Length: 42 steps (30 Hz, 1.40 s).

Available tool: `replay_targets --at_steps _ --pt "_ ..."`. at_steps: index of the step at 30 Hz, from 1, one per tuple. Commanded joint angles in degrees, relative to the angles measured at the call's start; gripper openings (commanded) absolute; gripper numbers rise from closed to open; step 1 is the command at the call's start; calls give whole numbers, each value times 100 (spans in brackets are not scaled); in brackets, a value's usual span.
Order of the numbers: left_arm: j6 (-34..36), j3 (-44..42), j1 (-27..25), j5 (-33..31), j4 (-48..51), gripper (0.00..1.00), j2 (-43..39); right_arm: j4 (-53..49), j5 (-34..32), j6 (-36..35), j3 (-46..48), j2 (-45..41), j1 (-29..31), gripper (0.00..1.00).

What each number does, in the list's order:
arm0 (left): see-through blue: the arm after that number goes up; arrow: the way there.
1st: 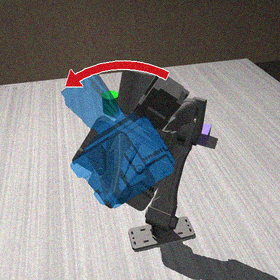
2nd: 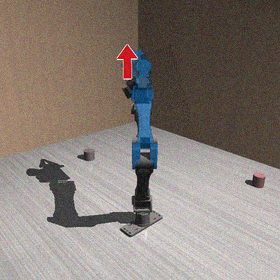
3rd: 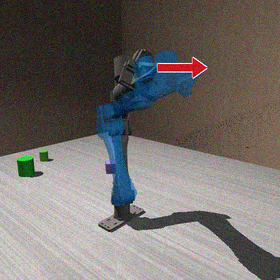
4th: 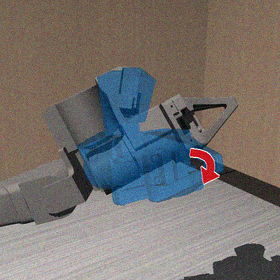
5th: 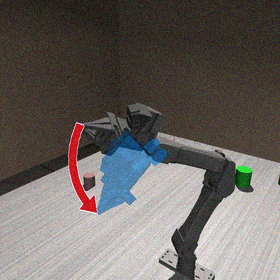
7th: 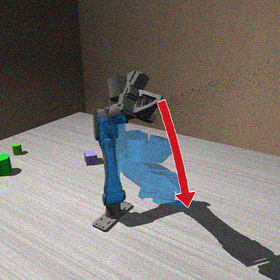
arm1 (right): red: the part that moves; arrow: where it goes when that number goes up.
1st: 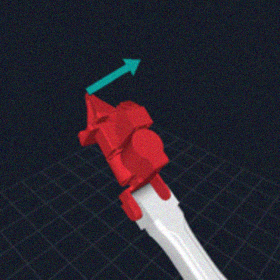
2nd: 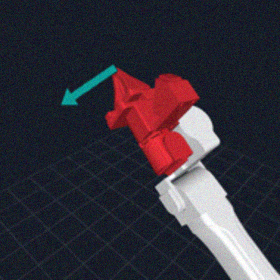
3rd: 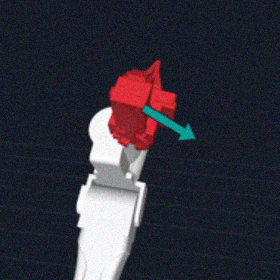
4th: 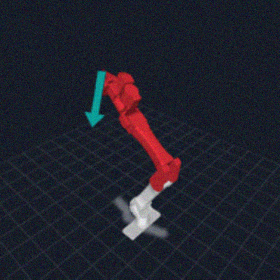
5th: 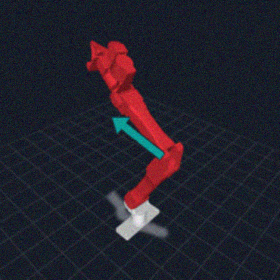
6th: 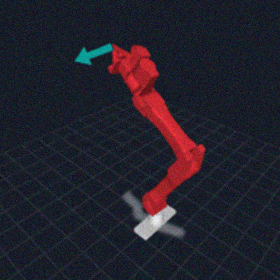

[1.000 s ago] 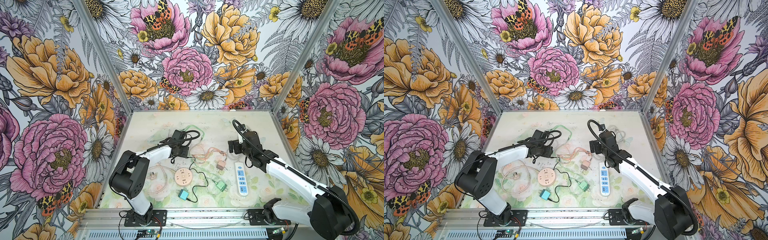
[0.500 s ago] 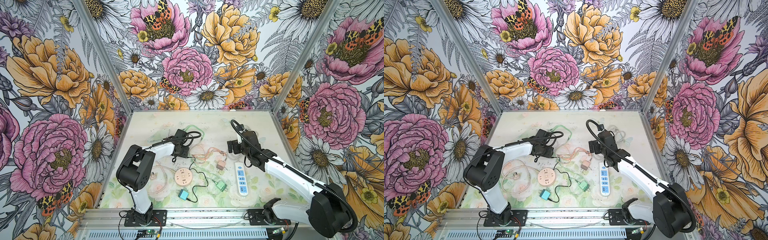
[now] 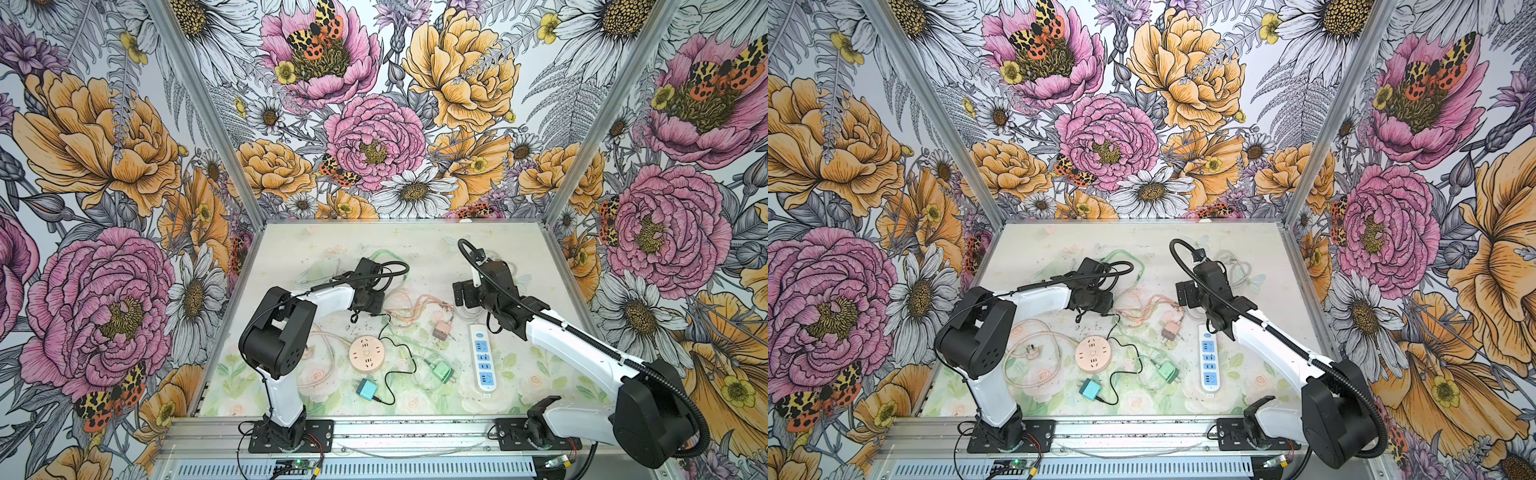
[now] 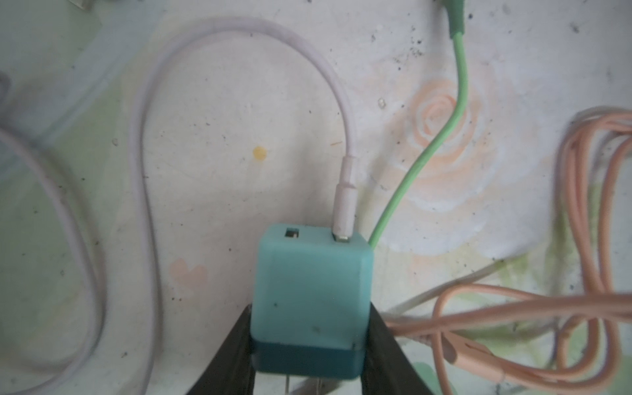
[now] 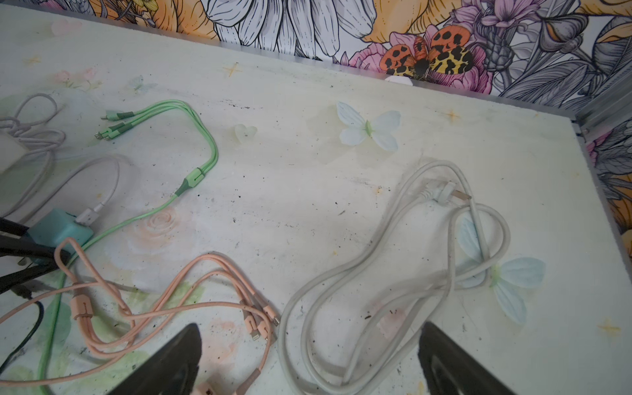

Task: Insert the plug
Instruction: 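Lift the teal charger with the left gripper while the right gripper approaches it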

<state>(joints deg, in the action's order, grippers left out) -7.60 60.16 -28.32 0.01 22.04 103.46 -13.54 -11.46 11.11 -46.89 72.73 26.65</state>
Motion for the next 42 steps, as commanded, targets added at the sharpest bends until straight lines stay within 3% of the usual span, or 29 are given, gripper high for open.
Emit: replay_targets --at_steps 1,8,13,18,22,27,32,42 --pt "-192 -416 -69 -184 -16 20 -336 -22 186 107 -199 -140 33 99" --pt "-319 -1303 -113 -181 -962 22 -1410 -11 684 298 -314 -68 53 97" --pt "-339 -1731 -182 -509 -1430 13 -2042 -10 1274 469 -497 57 83 94" --pt "-370 -2305 -82 -311 -1969 11 -2855 -6 2023 529 -809 218 156 89" --pt "-187 -2555 -101 -204 -1994 12 -3291 -8 2737 554 -1113 440 298 85" --pt "147 -2797 -487 -612 -1907 13 -3877 -14 3020 534 -1319 635 543 82" --pt "419 -3011 -543 -483 -1805 15 -4667 -20 3499 520 -1451 810 765 82" --pt "745 -3378 -694 -310 -1703 18 -5556 -22 3635 481 -1697 1110 1251 81"
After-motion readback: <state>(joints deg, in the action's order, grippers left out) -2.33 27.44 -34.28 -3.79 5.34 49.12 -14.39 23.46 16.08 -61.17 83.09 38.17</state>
